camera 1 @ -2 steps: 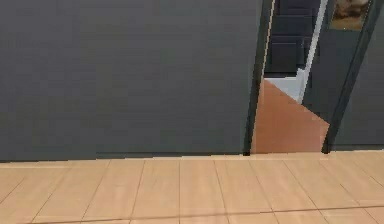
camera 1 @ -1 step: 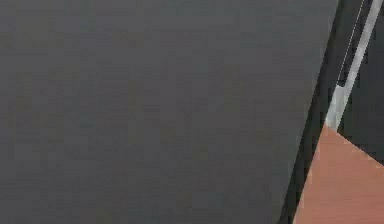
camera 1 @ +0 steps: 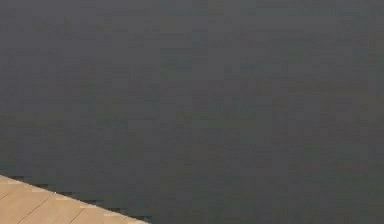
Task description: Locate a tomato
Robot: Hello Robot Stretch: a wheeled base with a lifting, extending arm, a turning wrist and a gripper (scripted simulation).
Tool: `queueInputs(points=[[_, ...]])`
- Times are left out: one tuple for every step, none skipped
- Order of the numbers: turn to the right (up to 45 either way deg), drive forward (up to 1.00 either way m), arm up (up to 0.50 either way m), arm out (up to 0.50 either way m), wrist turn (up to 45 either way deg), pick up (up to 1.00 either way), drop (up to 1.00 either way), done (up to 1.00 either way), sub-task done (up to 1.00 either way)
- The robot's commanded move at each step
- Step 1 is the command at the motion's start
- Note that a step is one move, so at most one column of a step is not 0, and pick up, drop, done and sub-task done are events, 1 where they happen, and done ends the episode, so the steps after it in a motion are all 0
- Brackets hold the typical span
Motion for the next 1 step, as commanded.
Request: queueInputs(points=[[0.0,0.25,0.00,0.00,0.0,0.00,0.00,0.00,0.00]])
